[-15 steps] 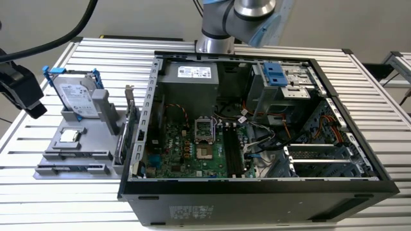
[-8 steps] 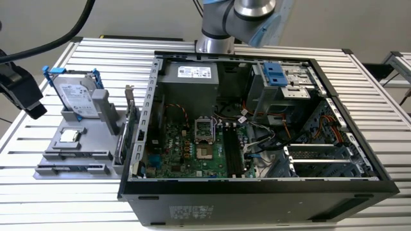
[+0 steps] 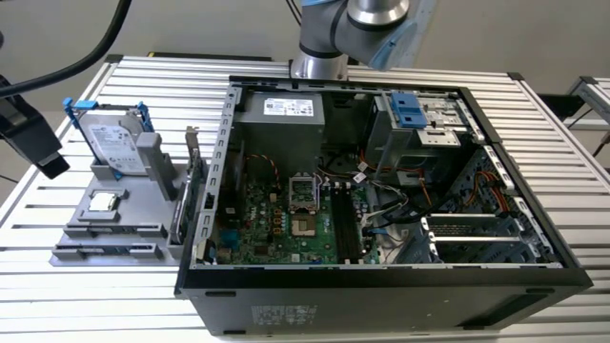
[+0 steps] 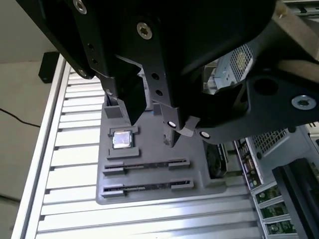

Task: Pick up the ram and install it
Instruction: 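Pick up the ram and move it above insertion slot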

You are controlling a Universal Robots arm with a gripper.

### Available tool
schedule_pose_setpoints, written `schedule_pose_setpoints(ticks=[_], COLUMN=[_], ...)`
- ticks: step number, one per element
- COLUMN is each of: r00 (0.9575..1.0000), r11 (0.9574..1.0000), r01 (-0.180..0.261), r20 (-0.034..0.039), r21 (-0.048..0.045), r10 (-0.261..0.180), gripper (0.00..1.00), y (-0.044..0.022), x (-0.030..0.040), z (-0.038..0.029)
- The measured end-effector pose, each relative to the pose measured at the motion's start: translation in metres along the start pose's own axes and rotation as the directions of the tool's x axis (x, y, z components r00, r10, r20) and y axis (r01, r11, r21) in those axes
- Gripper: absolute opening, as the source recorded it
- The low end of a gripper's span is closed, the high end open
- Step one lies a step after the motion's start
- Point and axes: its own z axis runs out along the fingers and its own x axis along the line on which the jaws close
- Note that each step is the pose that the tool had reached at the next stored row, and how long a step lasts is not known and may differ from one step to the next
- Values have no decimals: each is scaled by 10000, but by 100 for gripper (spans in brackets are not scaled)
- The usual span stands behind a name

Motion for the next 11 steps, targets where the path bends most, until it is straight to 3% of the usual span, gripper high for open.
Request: schedule_pose_setpoints(ticks=[11], r00=[9986], r11=[9986], r01=[-527], r20=[26], r21=[3], r10=[527], gripper=[100], y=[-1], x=[0], z=[9])
